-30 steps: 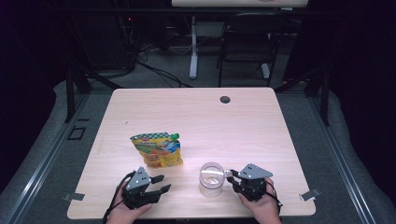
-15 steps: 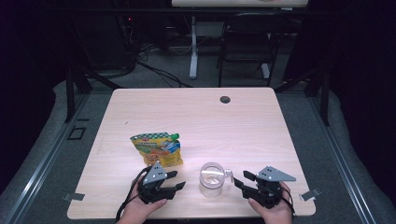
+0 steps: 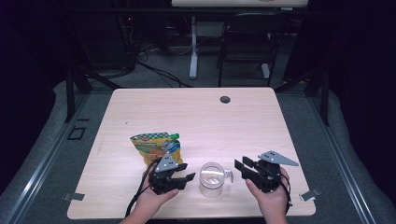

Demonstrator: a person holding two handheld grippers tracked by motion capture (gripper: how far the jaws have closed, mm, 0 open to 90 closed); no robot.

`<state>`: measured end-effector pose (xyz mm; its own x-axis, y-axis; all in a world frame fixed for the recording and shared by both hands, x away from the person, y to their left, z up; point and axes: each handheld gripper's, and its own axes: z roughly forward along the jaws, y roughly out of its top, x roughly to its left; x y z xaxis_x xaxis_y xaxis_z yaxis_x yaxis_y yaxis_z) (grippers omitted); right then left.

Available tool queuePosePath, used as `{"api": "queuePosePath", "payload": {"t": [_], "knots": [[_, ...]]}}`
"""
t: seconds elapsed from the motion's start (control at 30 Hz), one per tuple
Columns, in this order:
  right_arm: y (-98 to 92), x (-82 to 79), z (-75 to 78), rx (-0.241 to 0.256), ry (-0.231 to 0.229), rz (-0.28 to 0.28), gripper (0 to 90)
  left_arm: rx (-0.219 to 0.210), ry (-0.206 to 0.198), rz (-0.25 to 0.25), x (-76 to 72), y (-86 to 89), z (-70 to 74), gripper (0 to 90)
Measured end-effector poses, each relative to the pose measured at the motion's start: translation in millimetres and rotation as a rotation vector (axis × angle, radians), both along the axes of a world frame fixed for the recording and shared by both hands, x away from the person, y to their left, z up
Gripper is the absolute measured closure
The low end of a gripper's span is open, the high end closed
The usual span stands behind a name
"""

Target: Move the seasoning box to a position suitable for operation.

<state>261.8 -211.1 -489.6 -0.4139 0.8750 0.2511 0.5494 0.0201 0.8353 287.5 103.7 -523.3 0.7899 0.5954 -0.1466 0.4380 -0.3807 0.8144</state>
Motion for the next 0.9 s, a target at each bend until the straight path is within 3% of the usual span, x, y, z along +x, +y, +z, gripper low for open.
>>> {"api": "queuePosePath", "payload": {"t": [0.1,0.3,0.63,0.9], "knots": [[9.0,2.1,1.9,-0.039,-0.018,-0.003,68.8,-0.026,-0.003,0.007,1.6,-2.0,2.9,54.6],[14.4,-10.2,-9.5,-0.066,-0.036,0.029,76.0,-0.045,0.010,0.011,0.2,2.6,1.1,59.8],[20.0,-16.0,-10.7,-0.050,-0.056,0.052,82.6,-0.003,-0.012,-0.039,-8.0,1.3,-2.7,67.2],[24.9,-16.3,-13.3,-0.063,-0.050,0.065,83.0,-0.007,-0.006,-0.092,-13.8,-3.0,-1.4,76.0]]}}
